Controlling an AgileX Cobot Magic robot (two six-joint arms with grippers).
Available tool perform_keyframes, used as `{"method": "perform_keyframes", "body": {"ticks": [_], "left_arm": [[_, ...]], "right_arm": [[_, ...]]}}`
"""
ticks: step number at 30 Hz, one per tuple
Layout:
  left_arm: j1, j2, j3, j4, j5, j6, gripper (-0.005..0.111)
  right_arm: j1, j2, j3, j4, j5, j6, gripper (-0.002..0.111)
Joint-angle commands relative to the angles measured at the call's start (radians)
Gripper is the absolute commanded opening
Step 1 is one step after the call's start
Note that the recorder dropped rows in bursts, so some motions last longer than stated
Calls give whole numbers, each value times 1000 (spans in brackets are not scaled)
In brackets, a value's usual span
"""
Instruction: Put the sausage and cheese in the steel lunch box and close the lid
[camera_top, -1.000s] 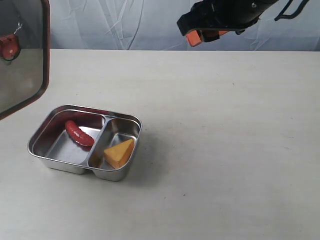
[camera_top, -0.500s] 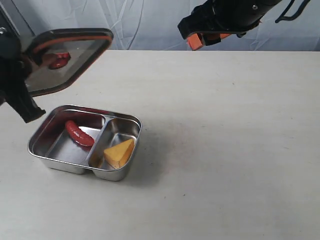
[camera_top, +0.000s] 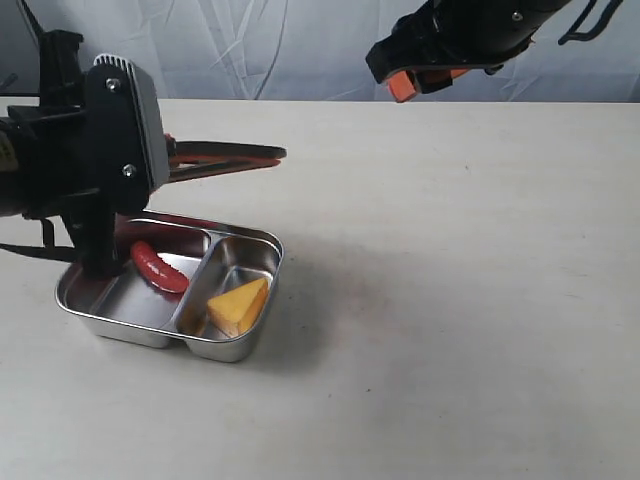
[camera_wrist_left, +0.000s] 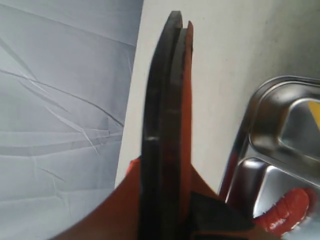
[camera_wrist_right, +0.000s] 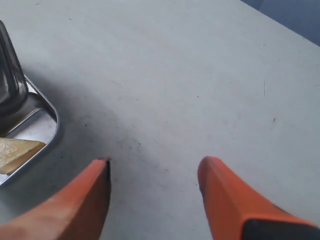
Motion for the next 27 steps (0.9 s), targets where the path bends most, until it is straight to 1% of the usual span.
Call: {"method": "perform_keyframes", "body": {"ticks": [1, 2, 4, 6, 8, 9, 10, 12, 15, 16, 18, 23, 25, 26, 27], "left_arm": [[-10, 7, 20, 118, 4, -98, 0], [-10, 7, 22, 147, 6, -123, 0], [-10, 7, 22, 264, 3, -198, 0], [-10, 5, 17, 477, -3, -313, 0], [-10, 3, -9, 621, -1, -449, 0], [-10, 3, -30, 718, -1, -529, 0], [-10, 3, -42, 787, -1, -569, 0], [-10, 3, -69, 961, 6, -633, 0], [-10, 3, -95, 1210, 52, -633, 0], [-10, 3, -104, 1257, 73, -633, 0], [-10, 3, -120, 1293, 110, -665, 0], [-16, 5, -126, 1305, 176, -925, 0], [-50, 18, -115, 1402, 280, -1025, 0], [-71, 26, -107, 1469, 337, -1088, 0], [-100, 36, -95, 1569, 412, -1172, 0]], "right_arm": [[-5, -10, -5, -32, 6, 13, 53], [-5, -10, -5, -32, 4, 13, 53], [-5, -10, -5, -32, 5, 15, 53], [-5, -10, -5, -32, 5, 15, 53], [-5, -10, -5, -32, 3, 14, 53], [-5, -10, -5, -32, 3, 14, 53], [-5, -10, -5, -32, 0, 14, 53], [-5, -10, -5, -32, 1, 17, 53], [-5, -10, -5, -32, 1, 17, 53], [-5, -10, -5, -32, -1, 17, 53], [-5, -10, -5, -32, -1, 17, 53], [-5, -10, -5, -24, -2, 17, 53], [-5, -10, -5, -24, -2, 17, 53], [-5, -10, -5, -24, -2, 17, 53], [-5, -10, -5, -24, -2, 17, 53]]}}
